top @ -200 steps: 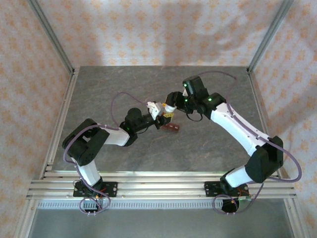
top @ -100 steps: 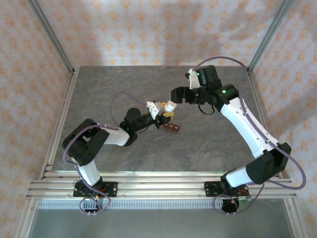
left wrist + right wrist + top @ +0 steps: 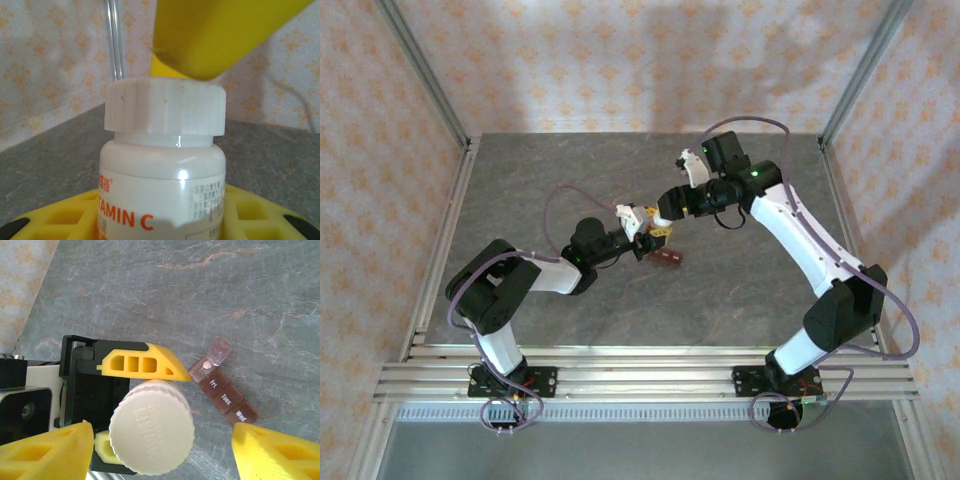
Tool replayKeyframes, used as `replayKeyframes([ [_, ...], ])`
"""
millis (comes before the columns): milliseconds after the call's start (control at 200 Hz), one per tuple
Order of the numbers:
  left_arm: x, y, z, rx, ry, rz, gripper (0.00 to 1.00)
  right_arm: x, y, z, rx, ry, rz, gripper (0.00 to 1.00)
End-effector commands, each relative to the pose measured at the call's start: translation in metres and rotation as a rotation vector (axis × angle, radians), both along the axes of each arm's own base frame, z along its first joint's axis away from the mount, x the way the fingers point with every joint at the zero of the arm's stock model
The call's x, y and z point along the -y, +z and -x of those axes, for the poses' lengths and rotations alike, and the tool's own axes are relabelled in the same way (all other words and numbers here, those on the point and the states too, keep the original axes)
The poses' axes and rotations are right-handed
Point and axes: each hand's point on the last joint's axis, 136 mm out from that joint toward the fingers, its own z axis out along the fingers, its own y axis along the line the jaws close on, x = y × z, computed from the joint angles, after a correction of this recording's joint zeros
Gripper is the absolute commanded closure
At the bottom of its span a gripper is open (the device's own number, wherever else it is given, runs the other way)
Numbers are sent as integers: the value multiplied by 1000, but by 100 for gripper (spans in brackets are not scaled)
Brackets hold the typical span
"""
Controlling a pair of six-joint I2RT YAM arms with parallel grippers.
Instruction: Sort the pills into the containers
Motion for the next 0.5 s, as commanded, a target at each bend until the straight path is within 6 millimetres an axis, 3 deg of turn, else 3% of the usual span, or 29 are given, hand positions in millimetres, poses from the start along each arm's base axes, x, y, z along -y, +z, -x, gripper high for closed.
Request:
replayKeyframes([
  [0,-2,42,3,103,-13,72,100,-6,3,1,4,30,-8,30],
  [110,-3,43,4,103,-13,74,100,-7,1,0,-4,28,-11,35],
  [345,-4,45,6,109,-11,76,100,-9,-1,-1,-21,20,-17,58],
  [495,-5,44,6,110,-5,73,100,-13,-2,-3,-55,-24,-56,66],
])
